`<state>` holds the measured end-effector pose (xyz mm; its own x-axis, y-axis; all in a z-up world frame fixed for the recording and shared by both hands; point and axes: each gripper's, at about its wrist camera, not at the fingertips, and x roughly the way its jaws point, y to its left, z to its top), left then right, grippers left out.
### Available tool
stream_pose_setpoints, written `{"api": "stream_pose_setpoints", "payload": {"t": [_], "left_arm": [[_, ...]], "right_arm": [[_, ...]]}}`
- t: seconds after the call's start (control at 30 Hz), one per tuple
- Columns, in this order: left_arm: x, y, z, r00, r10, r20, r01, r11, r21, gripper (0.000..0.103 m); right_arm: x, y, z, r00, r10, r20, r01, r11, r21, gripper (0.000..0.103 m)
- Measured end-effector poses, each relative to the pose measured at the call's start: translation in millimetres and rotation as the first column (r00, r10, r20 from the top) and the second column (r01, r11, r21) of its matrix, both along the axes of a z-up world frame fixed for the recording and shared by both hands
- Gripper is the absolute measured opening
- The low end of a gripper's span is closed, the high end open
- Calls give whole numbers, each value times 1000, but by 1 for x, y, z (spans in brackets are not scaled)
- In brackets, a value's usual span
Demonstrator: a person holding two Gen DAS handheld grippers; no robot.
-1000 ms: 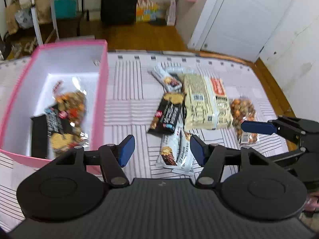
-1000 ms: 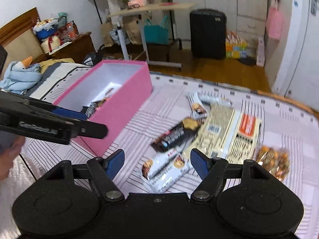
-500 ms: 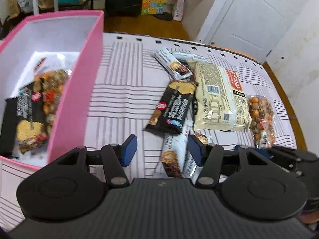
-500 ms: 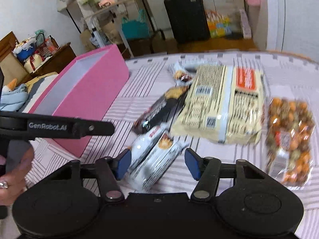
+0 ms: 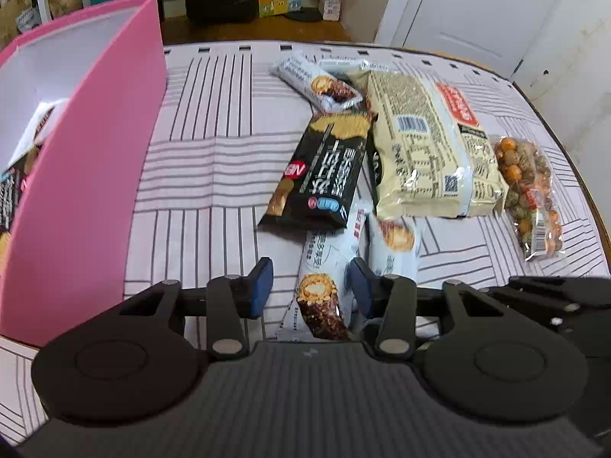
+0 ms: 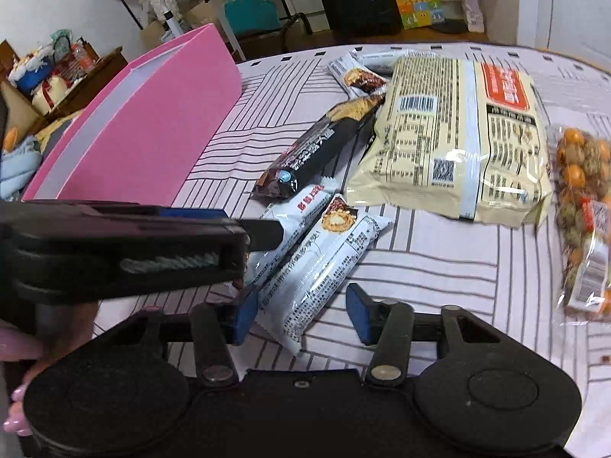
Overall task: Organize snacks
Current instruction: 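Reach both tools back to the snacks and close the left tool on a white bar, then lift the white bar with the left tool while the right tool grasps another white bar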
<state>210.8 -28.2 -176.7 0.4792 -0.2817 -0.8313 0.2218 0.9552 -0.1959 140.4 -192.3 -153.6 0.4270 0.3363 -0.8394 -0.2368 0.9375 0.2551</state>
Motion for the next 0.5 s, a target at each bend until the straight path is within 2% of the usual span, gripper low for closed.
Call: {"api": "stream_pose_setpoints", "payload": {"t": [0.07, 0.17, 0.23, 0.27, 0.33, 0.43, 0.5], "left_arm": [[-1, 3, -2, 1000, 4, -15, -5, 999, -33, 35], [-1, 5, -3, 999, 2, -53, -6, 997, -79, 28], [-3, 2, -2, 999, -5, -48, 2, 998, -68, 27], [-3, 1, -2, 999, -9, -49, 5, 998, -66, 27], [-1, 2, -4, 997, -6, -81, -2, 995, -95, 27], [0, 3, -6, 996, -7, -91, -3, 994, -107, 28], [-1, 0, -9, 996, -11, -90, 3, 996, -90, 30]], "right_arm": [[-1, 1, 3, 999, 31, 4, -31, 998, -55, 34], [-6, -1, 8, 999, 52, 13, -51, 992, -112, 32], [-10, -3, 11, 997, 70, 13, -67, 987, -143, 33], [-10, -4, 12, 998, 67, 11, -65, 987, -147, 33], [-9, -7, 13, 999, 52, -8, -53, 989, -135, 45], [-10, -4, 12, 997, 72, -6, -72, 988, -140, 45], [-6, -2, 7, 997, 73, -8, -73, 988, -138, 45]]}}
